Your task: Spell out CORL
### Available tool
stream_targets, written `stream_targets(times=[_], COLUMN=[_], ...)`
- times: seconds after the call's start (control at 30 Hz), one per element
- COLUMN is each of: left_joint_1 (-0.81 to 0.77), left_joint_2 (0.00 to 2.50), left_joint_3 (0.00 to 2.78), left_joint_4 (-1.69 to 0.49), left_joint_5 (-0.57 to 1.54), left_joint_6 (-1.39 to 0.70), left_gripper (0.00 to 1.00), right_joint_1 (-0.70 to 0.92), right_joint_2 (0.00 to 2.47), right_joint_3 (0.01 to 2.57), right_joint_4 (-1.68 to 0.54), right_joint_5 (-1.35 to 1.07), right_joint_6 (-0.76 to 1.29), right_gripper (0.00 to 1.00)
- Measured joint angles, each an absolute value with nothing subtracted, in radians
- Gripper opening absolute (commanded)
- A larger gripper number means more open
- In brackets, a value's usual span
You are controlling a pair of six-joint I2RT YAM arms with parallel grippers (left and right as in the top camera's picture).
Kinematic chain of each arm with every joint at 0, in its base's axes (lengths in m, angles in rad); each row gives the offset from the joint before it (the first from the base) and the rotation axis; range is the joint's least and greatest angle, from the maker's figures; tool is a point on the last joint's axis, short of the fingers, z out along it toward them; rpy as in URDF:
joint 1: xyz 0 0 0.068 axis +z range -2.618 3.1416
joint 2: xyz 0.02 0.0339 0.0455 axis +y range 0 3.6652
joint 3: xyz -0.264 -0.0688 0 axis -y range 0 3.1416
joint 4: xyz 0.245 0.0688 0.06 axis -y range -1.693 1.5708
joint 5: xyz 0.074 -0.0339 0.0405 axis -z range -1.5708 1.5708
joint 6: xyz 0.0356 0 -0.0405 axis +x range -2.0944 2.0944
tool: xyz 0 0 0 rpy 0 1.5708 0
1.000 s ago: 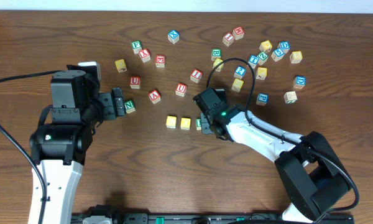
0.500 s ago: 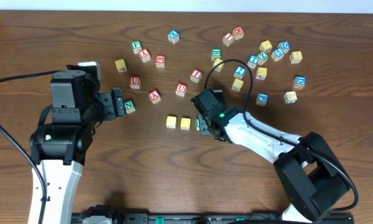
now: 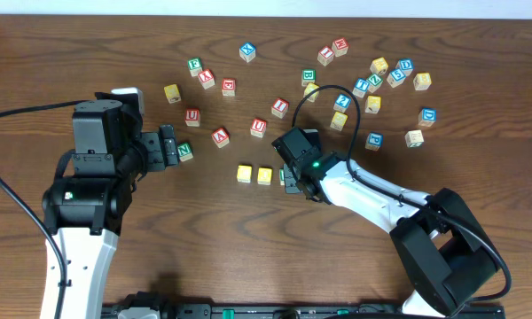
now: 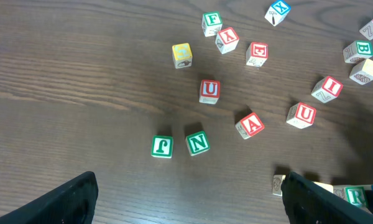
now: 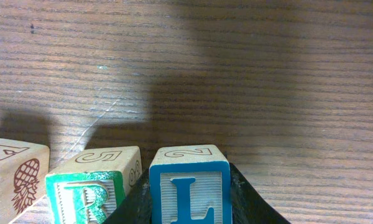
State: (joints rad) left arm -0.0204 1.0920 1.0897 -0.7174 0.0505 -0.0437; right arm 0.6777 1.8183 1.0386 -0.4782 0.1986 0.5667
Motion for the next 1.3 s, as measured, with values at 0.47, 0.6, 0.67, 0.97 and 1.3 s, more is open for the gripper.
stream_targets(times=[0.47,0.6,0.67,0.97,1.3], left_joint_1=[-0.020,-0.020,-0.020,-0.020,-0.020], left_joint_2=[1.092,1.092,1.092,1.092,1.092], left_joint_3=[1.090,1.090,1.090,1.090,1.090], left_joint_4=[-0.717,-0.717,-0.717,-0.717,-0.717], left_joint_5=[0.051,0.051,0.051,0.051,0.051], left_joint_6=[-0.044,-0.044,-0.044,-0.044,-0.044], left_gripper=[0.93,0.93,0.93,0.93,0.93], right_joint_1=[0.678,0.678,0.678,0.678,0.678], right_joint_2=[1.818,1.818,1.818,1.813,1.811], right_joint_3=[1.036,1.032,1.031,1.008,1.005], right_joint_4=[-0.481,-0.480,-0.477,-0.433,-0.429], right_joint_5=[0.214,0.214,0.215,0.221,0.221], right_joint_6=[0.567,0.567,0.567,0.571,0.571], right_gripper=[0.01,0.01,0.01,0.01,0.01])
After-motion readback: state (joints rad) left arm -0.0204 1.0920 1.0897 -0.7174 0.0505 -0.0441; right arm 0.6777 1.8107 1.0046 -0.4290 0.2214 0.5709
